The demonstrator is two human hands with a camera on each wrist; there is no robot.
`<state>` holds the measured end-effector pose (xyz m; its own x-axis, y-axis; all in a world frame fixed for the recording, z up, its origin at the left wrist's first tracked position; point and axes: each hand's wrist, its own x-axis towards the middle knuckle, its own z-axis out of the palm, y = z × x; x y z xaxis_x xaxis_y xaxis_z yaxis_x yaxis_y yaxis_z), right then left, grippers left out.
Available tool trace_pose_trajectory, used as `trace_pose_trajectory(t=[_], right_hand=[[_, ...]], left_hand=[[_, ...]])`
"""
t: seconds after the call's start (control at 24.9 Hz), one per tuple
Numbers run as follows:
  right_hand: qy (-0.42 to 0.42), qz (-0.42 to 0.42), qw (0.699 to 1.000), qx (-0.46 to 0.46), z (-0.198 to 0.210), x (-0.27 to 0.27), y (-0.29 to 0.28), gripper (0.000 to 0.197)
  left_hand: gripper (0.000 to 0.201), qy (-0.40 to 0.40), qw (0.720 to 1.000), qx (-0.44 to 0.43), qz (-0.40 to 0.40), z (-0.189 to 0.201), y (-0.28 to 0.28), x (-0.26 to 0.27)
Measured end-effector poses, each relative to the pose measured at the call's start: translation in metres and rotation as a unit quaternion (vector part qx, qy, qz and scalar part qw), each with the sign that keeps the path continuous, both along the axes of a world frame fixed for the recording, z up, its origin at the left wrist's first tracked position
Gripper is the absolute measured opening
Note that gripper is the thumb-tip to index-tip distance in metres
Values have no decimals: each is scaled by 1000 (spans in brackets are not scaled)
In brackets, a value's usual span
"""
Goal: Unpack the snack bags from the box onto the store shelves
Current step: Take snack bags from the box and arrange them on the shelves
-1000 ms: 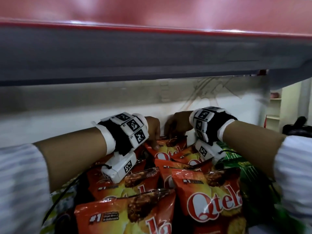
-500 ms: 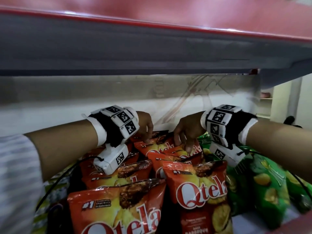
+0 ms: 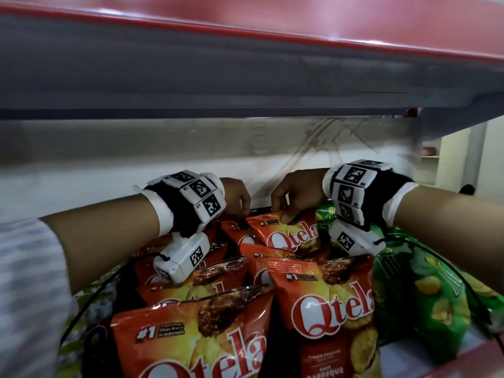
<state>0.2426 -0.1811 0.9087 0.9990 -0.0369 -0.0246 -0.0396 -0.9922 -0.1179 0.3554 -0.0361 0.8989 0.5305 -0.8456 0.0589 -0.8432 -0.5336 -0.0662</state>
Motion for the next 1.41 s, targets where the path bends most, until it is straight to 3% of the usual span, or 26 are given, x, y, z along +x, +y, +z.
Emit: trace_pose_trajectory(t=[0.24, 0.36, 0.52, 0.64, 0.72, 0.88, 1.01, 1.21, 1.41], right_hand=[[42, 11, 999, 32, -28, 7, 20, 20], [58, 20, 993, 103, -11, -3, 24, 22], [63, 14, 991, 114, 17, -29, 18, 9], [192, -19, 979, 68, 0, -38, 22, 13], [223, -29, 973, 62, -18, -39, 24, 13], [229, -1, 964, 135, -25, -45, 22, 21], [200, 22, 973, 116, -18, -47, 22, 36], [174, 20, 982, 74, -15, -45, 17, 44], [149, 36, 984, 87, -30, -41, 17, 39]], left_hand=[[13, 7, 1000, -6, 4, -3, 0, -1], [15, 32, 999, -26, 9, 5, 6, -5], [15, 56, 997, -54, -26, 22, 16, -16], [26, 94, 994, 15, -53, 12, 15, -29], [33, 97, 991, 80, -46, 0, 7, -35], [23, 74, 991, 107, -29, -8, -2, -36], [13, 68, 993, 93, -34, -6, -3, -37], [20, 122, 991, 34, -55, 4, -1, -43], [29, 116, 991, 49, -52, 7, -2, -43]])
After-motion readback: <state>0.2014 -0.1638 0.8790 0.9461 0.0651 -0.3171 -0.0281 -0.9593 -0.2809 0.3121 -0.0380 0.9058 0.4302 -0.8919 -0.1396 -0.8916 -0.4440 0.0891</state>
